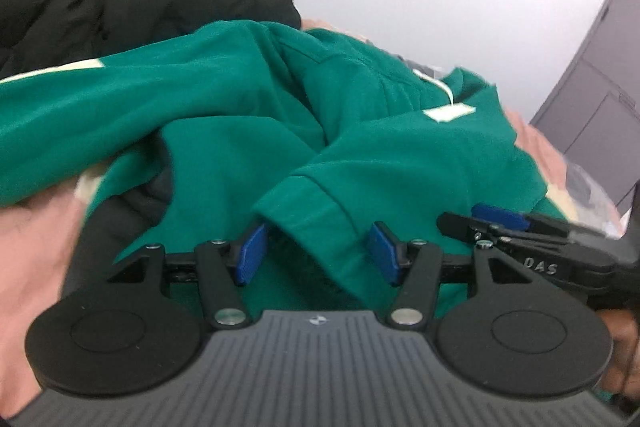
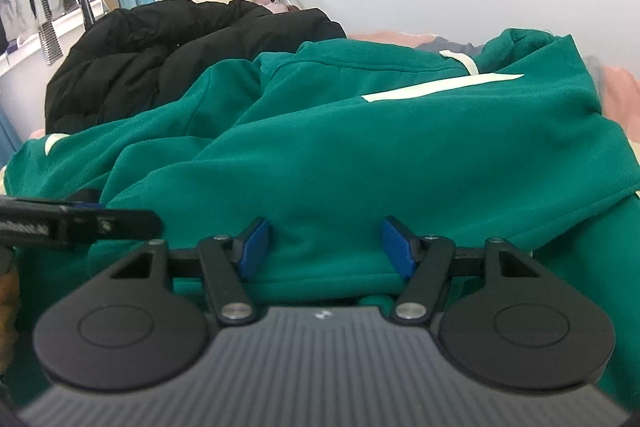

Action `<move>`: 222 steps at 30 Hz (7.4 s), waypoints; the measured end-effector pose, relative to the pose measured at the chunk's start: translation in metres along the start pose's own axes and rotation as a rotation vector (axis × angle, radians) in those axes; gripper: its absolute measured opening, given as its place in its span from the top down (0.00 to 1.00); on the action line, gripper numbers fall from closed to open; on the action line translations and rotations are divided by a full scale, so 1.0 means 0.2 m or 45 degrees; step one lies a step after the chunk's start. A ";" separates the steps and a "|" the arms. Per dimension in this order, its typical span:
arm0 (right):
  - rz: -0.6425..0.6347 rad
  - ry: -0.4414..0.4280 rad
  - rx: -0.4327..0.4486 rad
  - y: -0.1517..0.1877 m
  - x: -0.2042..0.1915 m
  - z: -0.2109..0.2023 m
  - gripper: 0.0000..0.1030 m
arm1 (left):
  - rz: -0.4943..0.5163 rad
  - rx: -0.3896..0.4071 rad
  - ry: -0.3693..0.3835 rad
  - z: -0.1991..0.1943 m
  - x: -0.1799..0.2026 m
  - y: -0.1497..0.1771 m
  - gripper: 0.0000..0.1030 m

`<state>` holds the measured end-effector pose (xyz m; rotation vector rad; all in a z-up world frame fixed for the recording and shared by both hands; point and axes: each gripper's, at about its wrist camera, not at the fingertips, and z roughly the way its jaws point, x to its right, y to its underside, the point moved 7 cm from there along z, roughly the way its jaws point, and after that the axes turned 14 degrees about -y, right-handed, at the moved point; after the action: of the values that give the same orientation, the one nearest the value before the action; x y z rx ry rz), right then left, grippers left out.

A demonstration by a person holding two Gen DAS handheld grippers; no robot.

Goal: Fold large clothes

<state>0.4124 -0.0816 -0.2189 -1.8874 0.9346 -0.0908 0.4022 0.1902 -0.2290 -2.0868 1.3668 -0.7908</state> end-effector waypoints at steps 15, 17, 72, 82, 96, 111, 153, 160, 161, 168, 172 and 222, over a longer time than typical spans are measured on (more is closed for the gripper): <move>0.048 0.059 0.076 0.03 0.00 -0.08 0.38 | -0.696 0.022 -0.266 -0.15 -0.70 -0.07 0.35; 0.051 0.064 0.082 0.03 0.00 -0.09 0.38 | -0.812 0.012 -0.288 -0.16 -0.80 -0.05 0.35; 0.054 0.132 0.094 0.06 -0.03 -0.08 0.37 | -0.881 0.720 -0.729 -0.54 -1.19 -0.30 0.91; 0.116 0.082 0.173 0.01 0.00 -0.19 0.38 | -0.214 0.940 -0.631 -0.81 -0.30 -0.73 0.91; 0.503 0.111 0.413 -0.12 0.34 -0.49 0.36 | 0.672 0.732 -0.294 -0.21 1.16 -0.37 0.91; 0.446 0.161 0.438 -0.09 0.42 -0.47 0.35 | 0.579 0.244 -0.022 0.19 1.11 -0.18 0.35; -0.416 0.082 0.106 -0.01 -0.28 0.18 0.50 | -0.045 0.014 -0.081 0.35 0.16 -0.27 0.31; -0.264 0.128 0.220 -0.09 -0.21 0.02 0.85 | -0.061 0.008 -0.080 0.35 0.15 -0.26 0.31; -0.231 0.136 0.249 -0.11 -0.19 -0.01 0.85 | -0.057 0.010 -0.082 0.35 0.15 -0.26 0.31; 0.053 0.299 0.355 -0.11 0.01 -0.19 0.87 | -0.056 0.015 -0.086 0.35 0.15 -0.26 0.31; 0.237 0.396 0.268 -0.01 0.15 -0.23 0.81 | -0.066 0.023 -0.074 0.33 0.15 -0.26 0.31; 0.172 0.111 0.095 -0.10 0.14 -0.45 0.51 | -0.021 0.092 -0.022 -0.18 0.11 -0.16 0.30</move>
<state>0.4031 -0.1619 -0.1655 -1.7586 1.1015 -0.1259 0.4032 0.1779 -0.1785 -2.0470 1.2941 -0.8151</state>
